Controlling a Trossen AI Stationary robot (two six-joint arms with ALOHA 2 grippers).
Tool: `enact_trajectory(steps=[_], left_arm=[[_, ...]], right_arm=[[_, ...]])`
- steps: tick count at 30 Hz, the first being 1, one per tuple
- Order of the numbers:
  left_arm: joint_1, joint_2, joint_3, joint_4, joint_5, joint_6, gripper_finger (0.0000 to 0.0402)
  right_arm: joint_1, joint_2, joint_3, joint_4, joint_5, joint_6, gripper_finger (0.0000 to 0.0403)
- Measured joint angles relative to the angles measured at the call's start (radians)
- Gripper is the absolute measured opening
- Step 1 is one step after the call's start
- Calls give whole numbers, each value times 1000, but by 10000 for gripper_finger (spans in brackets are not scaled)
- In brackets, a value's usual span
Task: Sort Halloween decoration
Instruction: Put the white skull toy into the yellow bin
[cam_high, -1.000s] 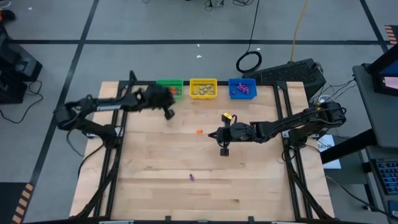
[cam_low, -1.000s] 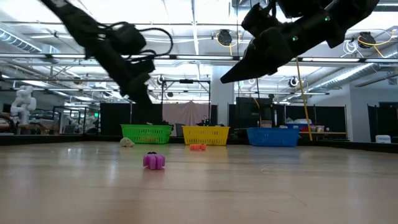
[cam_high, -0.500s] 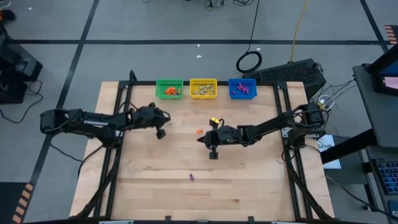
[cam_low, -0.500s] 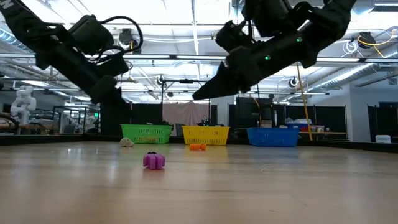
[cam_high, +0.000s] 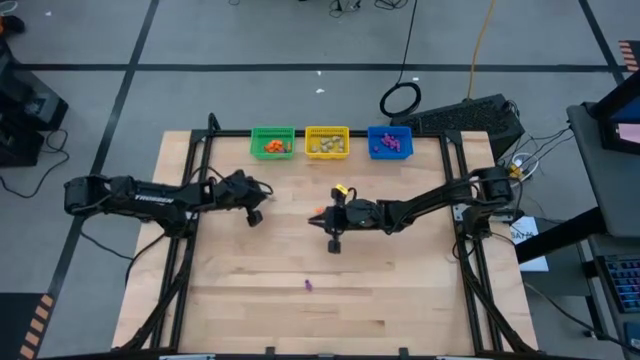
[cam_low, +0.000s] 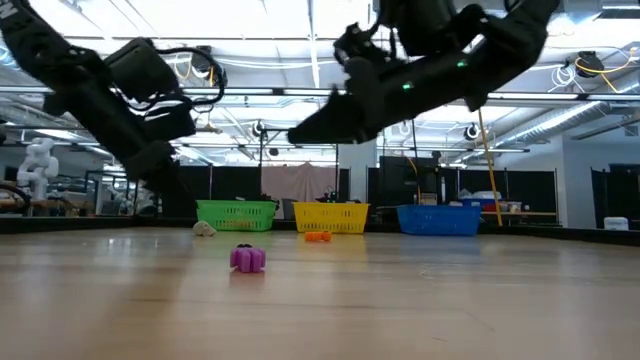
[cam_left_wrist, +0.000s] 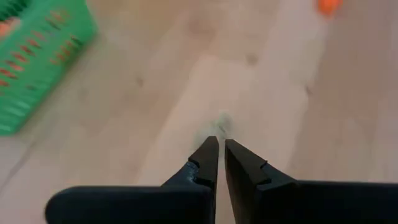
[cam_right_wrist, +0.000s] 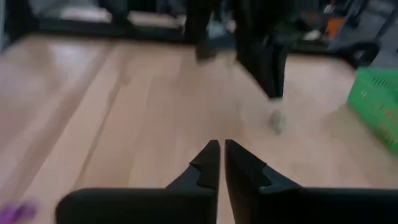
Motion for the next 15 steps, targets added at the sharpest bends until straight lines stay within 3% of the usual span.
enact_trajectory(steps=[6, 12, 15], left_arm=[[0, 0, -127, 309, -32, -57, 3], [1, 0, -261, 558, -101, -122, 1], [1, 0, -271, 590, -157, -142, 1]], right_arm=[[-34, 121, 140, -17, 1, 4, 76], [-67, 255, 372, -144, 1, 5, 139], [-85, 314, 480, -220, 1, -3, 161]])
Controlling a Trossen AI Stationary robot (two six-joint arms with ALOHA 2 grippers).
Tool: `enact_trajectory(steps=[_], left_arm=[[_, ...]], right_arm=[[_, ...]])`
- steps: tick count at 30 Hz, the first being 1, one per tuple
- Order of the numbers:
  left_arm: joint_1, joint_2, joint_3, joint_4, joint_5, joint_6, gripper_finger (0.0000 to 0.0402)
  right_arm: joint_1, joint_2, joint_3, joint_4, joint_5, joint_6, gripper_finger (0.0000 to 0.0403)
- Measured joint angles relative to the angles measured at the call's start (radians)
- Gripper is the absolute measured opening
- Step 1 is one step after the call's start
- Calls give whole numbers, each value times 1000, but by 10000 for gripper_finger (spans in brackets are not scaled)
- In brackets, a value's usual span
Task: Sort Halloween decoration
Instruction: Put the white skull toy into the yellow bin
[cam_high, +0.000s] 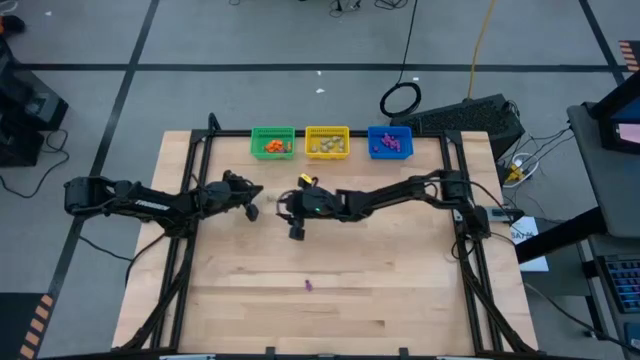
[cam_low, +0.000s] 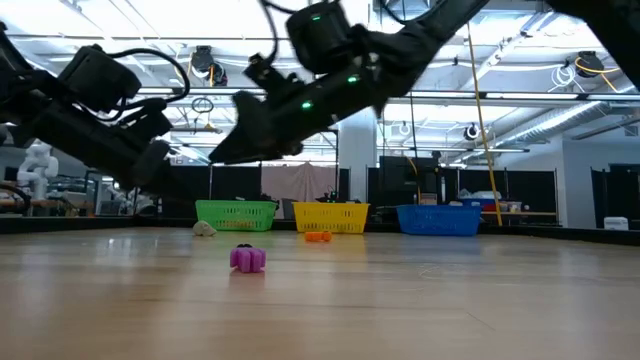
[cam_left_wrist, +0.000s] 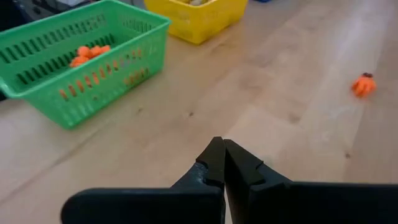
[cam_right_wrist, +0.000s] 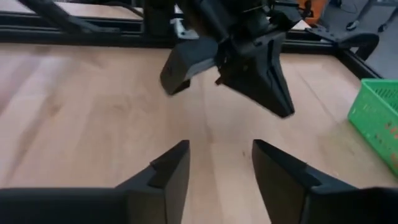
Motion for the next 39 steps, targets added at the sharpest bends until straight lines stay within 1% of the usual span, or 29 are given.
enact_trajectory(steps=[3, 8, 12, 17, 20, 27, 32, 35, 39], left_arm=[[0, 0, 0, 12, -9, 1, 1], [0, -3, 0, 14, -24, 8, 1], [0, -3, -1, 14, -25, 17, 1], [0, -3, -1, 13, -26, 53, 1], [0, -3, -1, 14, -27, 54, 1], [0, -2, -2, 9, -27, 55, 2], [0, -2, -2, 10, -27, 55, 2], [0, -2, -2, 10, -27, 55, 2], [0, -2, -2, 10, -26, 55, 2]], right_arm=[[-24, 55, 94, -76, -3, -6, 174], [-76, 137, 199, -126, -4, 6, 180], [-116, 188, 251, -136, -64, 51, 180], [-146, 246, 287, -133, -93, 64, 180], [-159, 275, 306, -120, -156, 77, 180], [-169, 338, 342, -116, -164, 94, 180], [-171, 353, 355, -109, -211, 102, 180], [-171, 361, 357, -102, -211, 107, 169], [-171, 377, 357, -80, -211, 107, 140]])
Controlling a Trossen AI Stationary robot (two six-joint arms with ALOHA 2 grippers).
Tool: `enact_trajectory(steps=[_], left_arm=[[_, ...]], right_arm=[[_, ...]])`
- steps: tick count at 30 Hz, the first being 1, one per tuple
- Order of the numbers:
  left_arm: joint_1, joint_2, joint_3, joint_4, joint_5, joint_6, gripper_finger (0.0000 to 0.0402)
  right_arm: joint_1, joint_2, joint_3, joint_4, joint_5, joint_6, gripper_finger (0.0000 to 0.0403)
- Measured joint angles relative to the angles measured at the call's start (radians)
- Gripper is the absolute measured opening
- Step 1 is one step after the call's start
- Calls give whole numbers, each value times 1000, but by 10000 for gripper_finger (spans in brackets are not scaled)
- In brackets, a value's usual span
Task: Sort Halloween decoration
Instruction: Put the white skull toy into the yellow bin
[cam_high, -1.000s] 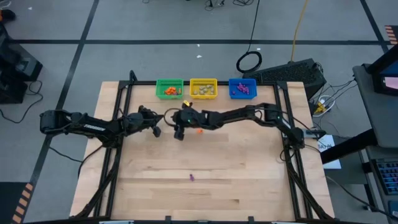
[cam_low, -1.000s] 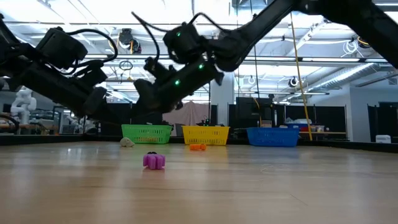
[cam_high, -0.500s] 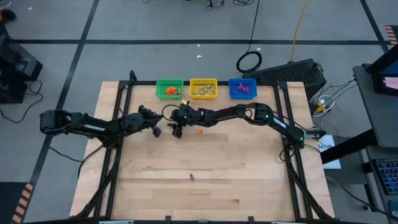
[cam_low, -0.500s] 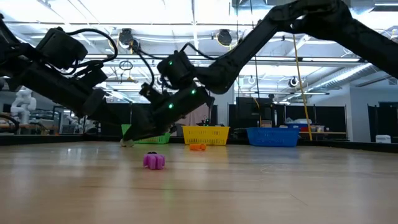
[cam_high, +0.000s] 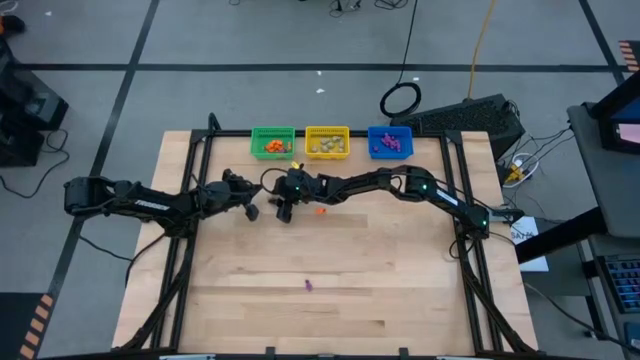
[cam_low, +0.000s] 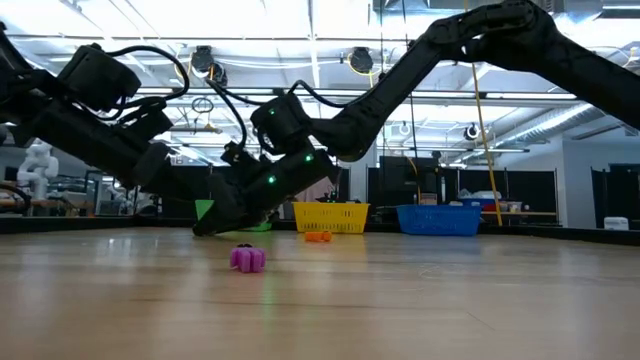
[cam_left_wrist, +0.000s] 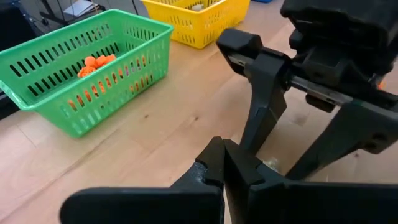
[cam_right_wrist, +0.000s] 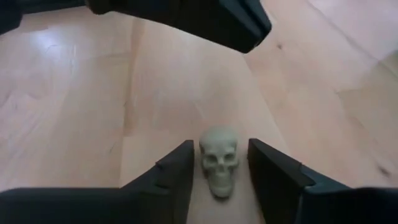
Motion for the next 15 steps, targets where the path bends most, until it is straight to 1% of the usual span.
enact_trajectory(steps=[5, 11, 12, 15], left_arm=[[0, 0, 0, 1, 0, 0, 2], [0, 2, 0, -2, 0, 0, 2], [0, 2, 0, -2, 0, 0, 2], [0, 2, 0, -2, 0, 0, 2]], right_arm=[[0, 14, 2, 0, 0, 2, 104], [0, 14, 1, -8, 2, -6, 42], [0, 14, 1, -9, 1, -8, 35], [0, 12, 1, -19, 0, -9, 34]])
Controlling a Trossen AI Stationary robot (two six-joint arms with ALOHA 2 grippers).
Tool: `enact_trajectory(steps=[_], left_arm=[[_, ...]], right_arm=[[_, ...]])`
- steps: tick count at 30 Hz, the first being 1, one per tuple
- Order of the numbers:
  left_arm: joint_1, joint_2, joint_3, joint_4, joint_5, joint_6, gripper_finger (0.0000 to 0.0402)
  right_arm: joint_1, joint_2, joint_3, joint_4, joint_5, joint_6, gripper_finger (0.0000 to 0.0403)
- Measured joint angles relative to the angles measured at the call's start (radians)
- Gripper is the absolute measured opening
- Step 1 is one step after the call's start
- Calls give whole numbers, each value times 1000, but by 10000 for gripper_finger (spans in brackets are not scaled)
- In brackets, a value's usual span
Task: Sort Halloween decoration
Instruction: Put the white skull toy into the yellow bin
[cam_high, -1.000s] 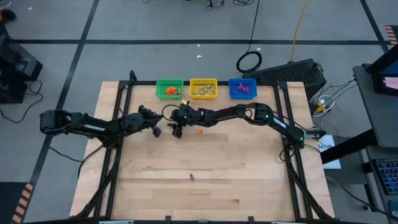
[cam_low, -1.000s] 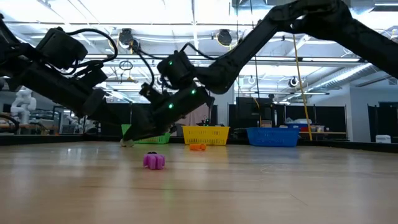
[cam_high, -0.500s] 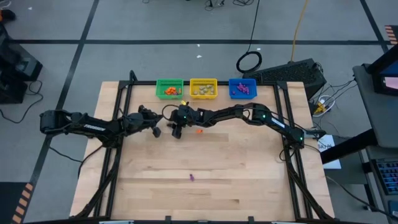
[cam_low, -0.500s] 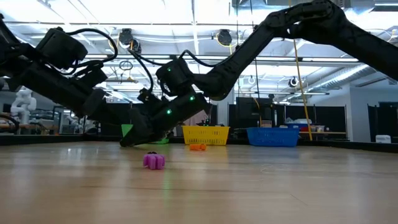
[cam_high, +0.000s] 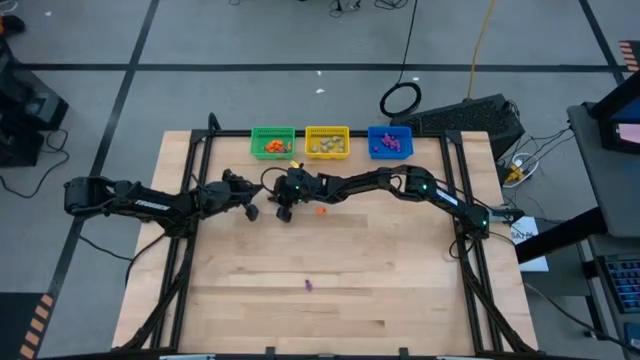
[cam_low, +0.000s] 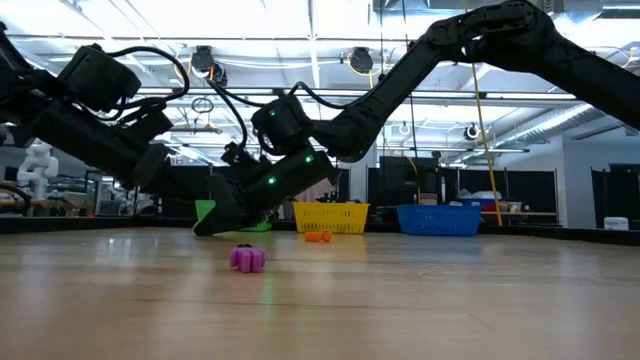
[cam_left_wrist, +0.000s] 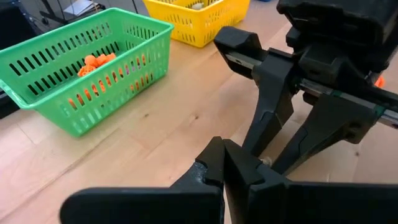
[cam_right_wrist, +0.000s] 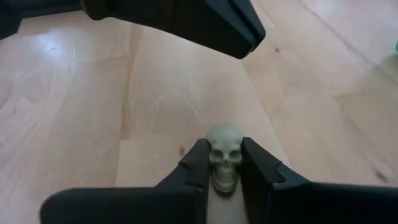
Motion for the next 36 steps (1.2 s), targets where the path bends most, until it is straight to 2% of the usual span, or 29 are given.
enact_trajectory(steps=[5, 14, 21, 26, 31, 36], left_arm=[[0, 0, 0, 0, 0, 0, 2], [0, 0, 0, 0, 0, 0, 2], [0, 0, 0, 0, 12, 0, 2], [0, 0, 0, 0, 25, -2, 2], [0, 0, 0, 4, 26, -7, 2], [0, 0, 0, 4, 27, -26, 2]], right_arm=[[-1, -43, -4, -65, -54, 3, 35], [-34, -201, -4, -228, -52, -14, 35], [-79, -366, -4, -470, -48, -100, 36], [-157, -455, -3, -676, 38, -175, 36], [-261, -472, -3, -766, 55, -205, 36], [-361, -417, -4, -779, 49, -236, 37]])
